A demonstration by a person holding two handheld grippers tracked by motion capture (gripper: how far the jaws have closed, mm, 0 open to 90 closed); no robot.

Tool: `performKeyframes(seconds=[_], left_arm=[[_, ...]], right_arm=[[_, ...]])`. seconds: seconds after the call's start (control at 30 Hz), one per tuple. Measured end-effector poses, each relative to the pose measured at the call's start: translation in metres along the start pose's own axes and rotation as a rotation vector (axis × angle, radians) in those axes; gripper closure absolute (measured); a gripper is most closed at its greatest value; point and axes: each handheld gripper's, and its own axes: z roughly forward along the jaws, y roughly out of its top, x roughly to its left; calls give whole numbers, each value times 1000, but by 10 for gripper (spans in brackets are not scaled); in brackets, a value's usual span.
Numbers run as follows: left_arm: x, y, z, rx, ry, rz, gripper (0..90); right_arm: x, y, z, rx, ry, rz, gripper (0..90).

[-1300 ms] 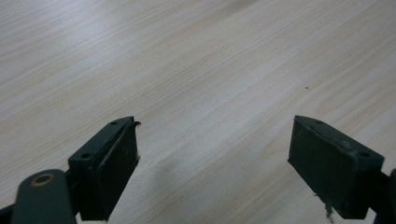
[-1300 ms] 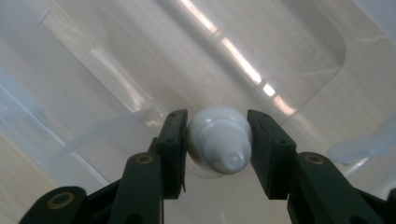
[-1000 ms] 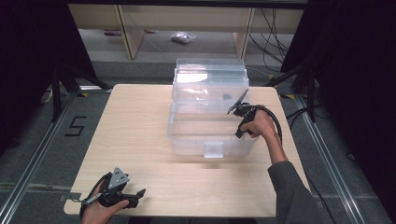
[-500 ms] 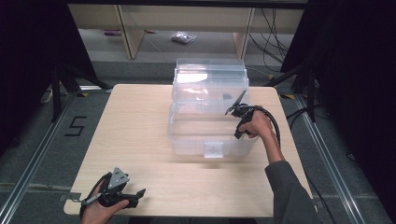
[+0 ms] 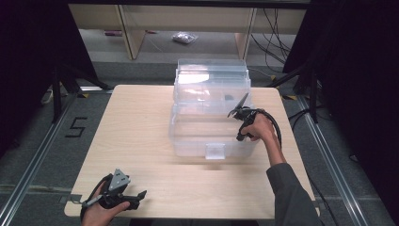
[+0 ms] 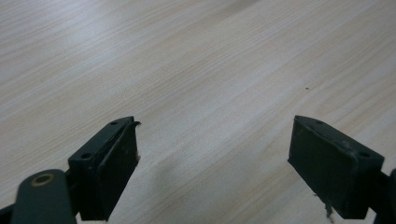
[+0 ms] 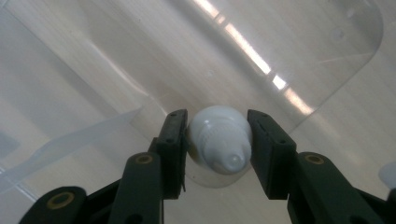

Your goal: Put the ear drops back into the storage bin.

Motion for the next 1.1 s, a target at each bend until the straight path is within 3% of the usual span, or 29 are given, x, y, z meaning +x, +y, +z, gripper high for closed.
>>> performKeyframes(seconds=[0.07,0.13,0.17,0.4,0.47,0.6,0.63,0.87,0.9,1.1], left_arm=[[0,0,0,0,0,0,151],[0,0,0,1,0,1,151],[0,0,0,1,0,0,151],[0,0,0,1,-1,1,151],[0,0,0,1,-1,4,151],[0,0,0,0,-1,-2,151],[0,0,0,1,-1,0,151],[1,0,0,12,0,9,151],[1,0,0,11,1,9,151],[1,0,0,10,2,8,151]], right_arm=[[1,1,0,3,8,27,601],[2,1,0,5,6,27,601],[0,0,1,0,-2,2,601],[1,-1,2,4,3,19,595],[1,-1,0,-4,13,7,540],[4,-1,-7,-15,29,43,431],[4,-2,-10,-30,12,31,406],[6,-5,-28,-72,-10,76,347],[5,-5,-30,-91,-5,50,340],[10,-7,-35,-129,-10,49,309]])
